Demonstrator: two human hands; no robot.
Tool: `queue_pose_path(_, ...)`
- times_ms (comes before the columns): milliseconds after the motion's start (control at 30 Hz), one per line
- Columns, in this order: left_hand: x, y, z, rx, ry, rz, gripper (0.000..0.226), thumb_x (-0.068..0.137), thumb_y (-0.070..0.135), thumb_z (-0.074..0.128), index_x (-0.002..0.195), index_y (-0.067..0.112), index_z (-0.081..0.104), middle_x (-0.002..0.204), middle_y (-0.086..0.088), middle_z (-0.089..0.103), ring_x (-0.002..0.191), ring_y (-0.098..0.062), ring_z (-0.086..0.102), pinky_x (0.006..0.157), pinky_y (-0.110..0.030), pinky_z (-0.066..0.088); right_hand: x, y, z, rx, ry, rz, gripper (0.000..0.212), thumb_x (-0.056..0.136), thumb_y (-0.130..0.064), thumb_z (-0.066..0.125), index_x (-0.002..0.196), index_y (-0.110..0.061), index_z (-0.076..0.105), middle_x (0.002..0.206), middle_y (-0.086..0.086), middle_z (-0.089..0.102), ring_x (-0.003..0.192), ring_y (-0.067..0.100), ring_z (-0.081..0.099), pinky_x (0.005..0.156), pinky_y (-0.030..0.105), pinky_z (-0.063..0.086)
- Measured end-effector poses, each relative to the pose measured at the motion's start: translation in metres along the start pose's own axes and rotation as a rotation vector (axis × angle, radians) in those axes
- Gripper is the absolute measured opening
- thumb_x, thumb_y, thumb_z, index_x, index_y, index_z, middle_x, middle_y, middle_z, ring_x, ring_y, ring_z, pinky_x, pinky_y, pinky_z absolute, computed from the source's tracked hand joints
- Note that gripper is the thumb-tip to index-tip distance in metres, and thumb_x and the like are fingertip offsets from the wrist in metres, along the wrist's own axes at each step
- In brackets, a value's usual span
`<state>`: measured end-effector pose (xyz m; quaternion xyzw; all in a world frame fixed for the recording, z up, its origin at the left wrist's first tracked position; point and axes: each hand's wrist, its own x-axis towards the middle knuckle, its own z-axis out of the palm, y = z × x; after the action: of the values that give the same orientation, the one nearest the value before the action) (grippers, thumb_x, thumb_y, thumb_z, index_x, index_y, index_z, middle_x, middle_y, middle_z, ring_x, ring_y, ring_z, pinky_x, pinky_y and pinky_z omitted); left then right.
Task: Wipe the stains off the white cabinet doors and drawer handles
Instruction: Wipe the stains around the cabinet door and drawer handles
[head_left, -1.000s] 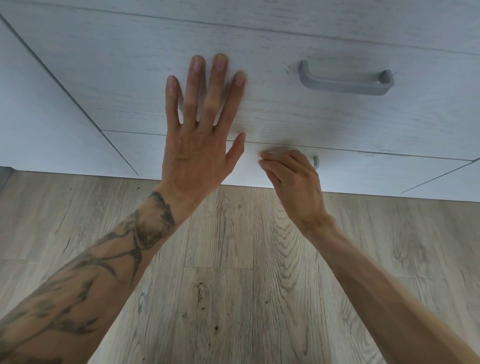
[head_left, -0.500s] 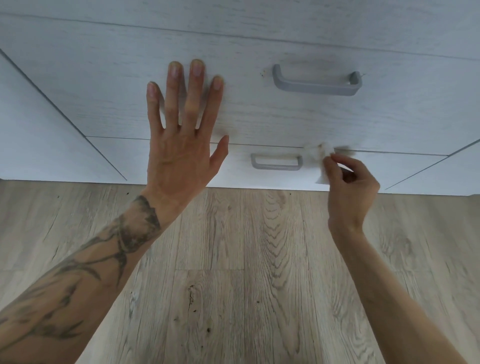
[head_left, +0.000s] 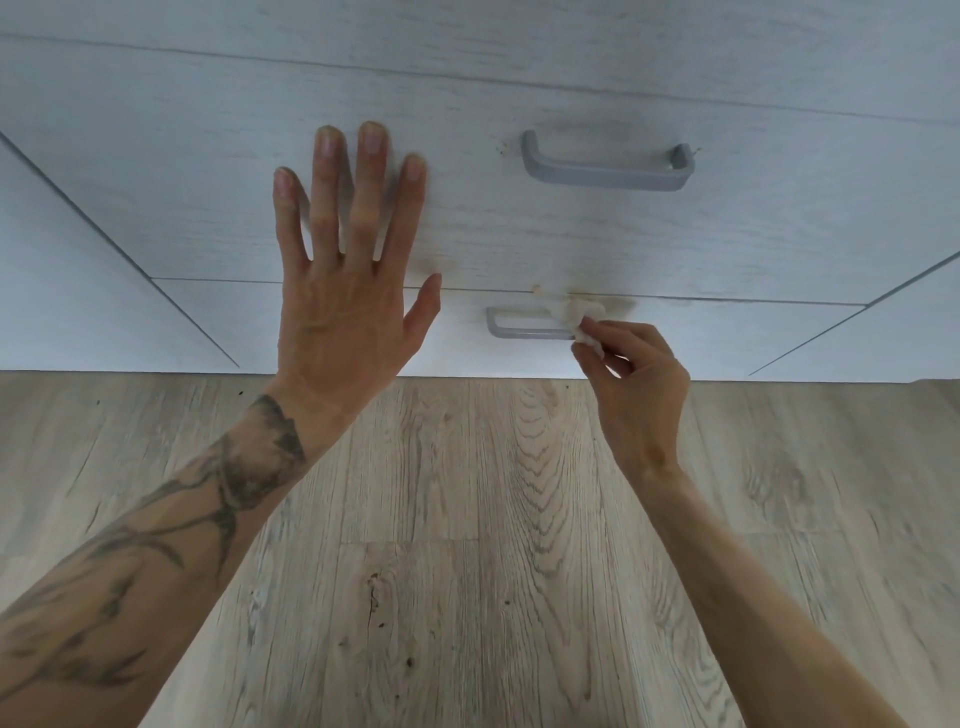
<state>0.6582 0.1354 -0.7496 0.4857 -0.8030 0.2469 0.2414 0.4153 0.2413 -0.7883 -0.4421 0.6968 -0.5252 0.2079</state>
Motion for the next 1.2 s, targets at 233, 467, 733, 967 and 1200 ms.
queue_pose_path(233, 0.000, 0.000, 0.000, -0.002, 0.005, 0.008, 0.081, 0.109, 0.052, 0.043, 0.167, 0.007, 0.009, 0.170, -0.028, 0.014, 0.155, -0.053, 0.015, 0.127, -0.068, 0.011, -0.004, 0.006, 0.002, -0.072, -0.003, -0.037, 0.031, 0.094, -0.006, 0.078, 0.123, -0.017, 0.077, 0.115, -0.008, 0.070, 0.103, 0.008, 0.071, 0.094, 0.019, 0.058)
queue_pose_path(467, 0.000, -0.001, -0.001, -0.007, 0.002, 0.009, 0.081, 0.109, 0.051, 0.044, 0.168, 0.008, 0.007, 0.170, -0.028, 0.014, 0.156, -0.053, 0.014, 0.127, -0.069, 0.012, 0.005, 0.004, 0.006, -0.053, 0.047, -0.026, 0.029, 0.098, -0.004, 0.072, 0.125, -0.013, 0.077, 0.120, -0.004, 0.068, 0.107, 0.008, 0.070, 0.095, 0.021, 0.059)
queue_pose_path(733, 0.000, 0.000, 0.001, 0.002, 0.009, 0.008, 0.082, 0.109, 0.053, 0.043, 0.167, 0.007, 0.007, 0.169, -0.029, 0.015, 0.155, -0.053, 0.015, 0.127, -0.069, 0.012, -0.005, 0.005, 0.001, 0.067, 0.177, 0.087, 0.023, 0.096, -0.007, 0.075, 0.116, -0.018, 0.080, 0.112, -0.006, 0.075, 0.097, 0.005, 0.073, 0.087, 0.020, 0.060)
queue_pose_path(967, 0.000, -0.001, 0.000, -0.008, 0.000, 0.007, 0.081, 0.110, 0.052, 0.043, 0.168, 0.008, 0.007, 0.170, -0.027, 0.013, 0.156, -0.052, 0.013, 0.127, -0.068, 0.011, -0.018, -0.005, 0.025, 0.208, 0.171, 0.143, 0.032, 0.098, -0.005, 0.073, 0.127, -0.019, 0.069, 0.123, -0.001, 0.071, 0.101, 0.014, 0.075, 0.090, 0.026, 0.062)
queue_pose_path(1200, -0.001, -0.001, 0.001, -0.014, -0.007, 0.010, 0.082, 0.110, 0.054, 0.041, 0.168, 0.009, 0.003, 0.170, -0.027, 0.012, 0.156, -0.052, 0.012, 0.127, -0.068, 0.010, -0.022, -0.007, 0.041, 0.032, 0.188, -0.020, 0.033, 0.098, -0.001, 0.072, 0.128, -0.014, 0.073, 0.126, -0.004, 0.060, 0.100, 0.012, 0.072, 0.090, 0.027, 0.062)
